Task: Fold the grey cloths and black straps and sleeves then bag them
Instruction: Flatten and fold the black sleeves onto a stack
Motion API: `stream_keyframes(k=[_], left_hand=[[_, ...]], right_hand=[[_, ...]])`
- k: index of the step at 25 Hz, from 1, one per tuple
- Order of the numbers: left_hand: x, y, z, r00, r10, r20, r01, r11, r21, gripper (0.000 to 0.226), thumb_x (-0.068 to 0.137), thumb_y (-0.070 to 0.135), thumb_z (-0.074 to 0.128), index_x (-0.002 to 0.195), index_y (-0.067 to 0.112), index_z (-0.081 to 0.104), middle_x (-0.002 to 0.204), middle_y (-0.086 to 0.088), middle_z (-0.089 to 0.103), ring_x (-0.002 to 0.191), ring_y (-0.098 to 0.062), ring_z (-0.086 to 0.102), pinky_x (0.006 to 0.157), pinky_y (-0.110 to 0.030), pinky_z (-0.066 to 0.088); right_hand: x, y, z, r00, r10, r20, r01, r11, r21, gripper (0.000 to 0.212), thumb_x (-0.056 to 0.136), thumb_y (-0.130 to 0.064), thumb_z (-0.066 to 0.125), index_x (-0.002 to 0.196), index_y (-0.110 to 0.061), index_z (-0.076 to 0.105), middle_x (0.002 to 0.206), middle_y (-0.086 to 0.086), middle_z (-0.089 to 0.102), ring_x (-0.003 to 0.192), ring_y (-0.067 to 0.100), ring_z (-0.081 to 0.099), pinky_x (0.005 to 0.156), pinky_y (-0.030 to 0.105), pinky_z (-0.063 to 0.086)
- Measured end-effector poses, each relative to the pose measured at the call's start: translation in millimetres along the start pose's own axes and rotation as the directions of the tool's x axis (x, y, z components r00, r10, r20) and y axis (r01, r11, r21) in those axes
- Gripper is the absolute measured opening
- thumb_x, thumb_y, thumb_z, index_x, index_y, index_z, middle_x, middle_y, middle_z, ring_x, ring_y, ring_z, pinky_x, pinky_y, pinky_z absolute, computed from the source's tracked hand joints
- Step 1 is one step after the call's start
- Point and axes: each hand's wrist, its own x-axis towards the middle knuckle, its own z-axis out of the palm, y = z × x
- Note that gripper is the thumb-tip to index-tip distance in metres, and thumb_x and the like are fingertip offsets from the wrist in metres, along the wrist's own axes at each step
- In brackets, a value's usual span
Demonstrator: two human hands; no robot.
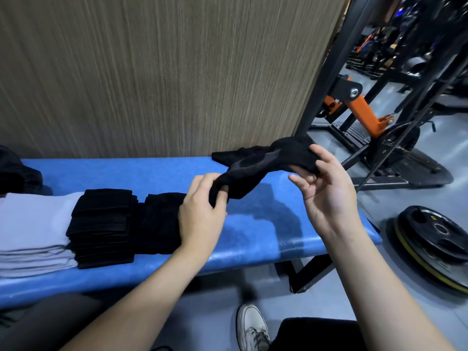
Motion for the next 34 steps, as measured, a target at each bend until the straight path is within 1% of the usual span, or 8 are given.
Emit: stream_keyframes(k=[4, 9, 12, 15, 19, 23, 28, 34], left_hand=[[7.9, -1.8, -7.5, 0.998, -0.057, -0.007, 0.056, 0.993, -0.105, 0.021, 0.098, 0.013, 0.053, 0.106, 0.03, 0.062, 0.104, 0.006, 0.065, 0.051, -0.005, 0.068, 0.063, -0.041, 0.057], [21.0, -3.4, -18.8, 0.999, -0.041, 0.008, 0.041, 0.948, -0.317, 0.035, 0.097, -0.001, 0.051, 0.106, 0.028, 0.068, 0.123, 0.007, 0.062, 0.089, -0.011, 0.074, 0.063, -0.031, 0.06], [27.2, -6.0, -25.2, 0.994, 0.104, -0.013, -0.105, 0.978, -0.18, 0.028, 0.089, -0.009, 0.058, 0.103, 0.013, 0.071, 0.125, 0.004, 0.061, 0.114, 0.001, 0.058, 0.091, -0.009, 0.042], [30.0, -9.1, -28.9, 0.985, 0.17, 0.021, -0.165, 0.977, -0.136, 0.023, 0.088, -0.006, 0.064, 0.099, 0.013, 0.071, 0.124, 0.003, 0.06, 0.118, 0.0, 0.055, 0.097, -0.011, 0.039], [32.5, -12.4, -36.8, 0.977, 0.198, 0.073, -0.19, 0.976, -0.103, 0.026, 0.084, -0.007, 0.068, 0.096, 0.015, 0.071, 0.125, 0.006, 0.059, 0.122, 0.0, 0.053, 0.098, -0.007, 0.035], [36.2, -16.0, -42.3, 0.965, 0.229, 0.131, -0.219, 0.972, -0.084, 0.016, 0.085, 0.006, 0.075, 0.096, 0.017, 0.07, 0.129, 0.009, 0.056, 0.126, -0.003, 0.051, 0.103, -0.016, 0.039], [35.6, -19.3, -46.2, 0.945, 0.228, 0.233, -0.232, 0.973, -0.012, 0.017, 0.084, 0.024, 0.077, 0.098, 0.021, 0.068, 0.135, 0.016, 0.05, 0.129, 0.001, 0.047, 0.102, -0.007, 0.032], [30.5, -22.7, -45.7, 0.9, 0.217, 0.378, -0.282, 0.951, 0.125, 0.011, 0.086, 0.038, 0.072, 0.086, 0.027, 0.069, 0.142, 0.025, 0.048, 0.116, -0.002, 0.056, 0.095, -0.025, 0.045]], right_hand=[[10.7, 5.6, -18.1, 0.997, -0.05, -0.06, 0.042, 0.992, -0.122, 0.034, 0.099, 0.001, 0.037, 0.1, -0.008, 0.07, 0.091, 0.013, 0.069, 0.074, 0.029, 0.063, 0.055, 0.031, 0.058], [14.8, 10.9, -27.6, 0.99, -0.123, -0.07, 0.088, 0.923, -0.375, 0.035, 0.096, 0.003, 0.036, 0.095, -0.007, 0.07, 0.081, 0.003, 0.069, 0.069, 0.027, 0.065, 0.051, 0.033, 0.052], [17.5, 14.7, -33.7, 0.988, -0.142, -0.062, 0.088, 0.841, -0.534, 0.034, 0.093, 0.002, 0.038, 0.093, -0.009, 0.07, 0.078, 0.0, 0.068, 0.067, 0.022, 0.067, 0.05, 0.033, 0.051], [20.6, 18.7, -41.1, 0.985, -0.168, -0.033, 0.108, 0.759, -0.642, 0.025, 0.092, -0.003, 0.048, 0.092, -0.014, 0.07, 0.087, 0.003, 0.067, 0.083, 0.027, 0.066, 0.052, 0.028, 0.052], [24.8, 22.4, -48.6, 0.982, -0.188, 0.001, 0.132, 0.685, -0.717, 0.011, 0.091, -0.006, 0.065, 0.094, -0.015, 0.07, 0.09, 0.001, 0.07, 0.078, 0.014, 0.064, 0.06, 0.029, 0.056], [29.3, 23.8, -53.0, 0.99, -0.14, 0.029, 0.114, 0.645, -0.755, 0.038, 0.09, 0.009, 0.057, 0.105, -0.023, 0.072, 0.103, 0.007, 0.073, 0.06, 0.021, 0.068, 0.071, 0.043, 0.059], [27.7, 21.3, -51.9, 0.992, -0.109, 0.07, 0.119, 0.555, -0.823, 0.055, 0.093, 0.012, 0.045, 0.125, -0.027, 0.067, 0.121, -0.002, 0.065, 0.066, 0.017, 0.067, 0.06, 0.014, 0.051], [39.3, 21.6, -69.0, 0.988, -0.154, 0.002, 0.067, 0.421, -0.905, 0.061, 0.085, 0.011, 0.043, 0.129, -0.024, 0.065, 0.123, 0.003, 0.064, 0.069, 0.02, 0.062, 0.05, 0.016, 0.045]])
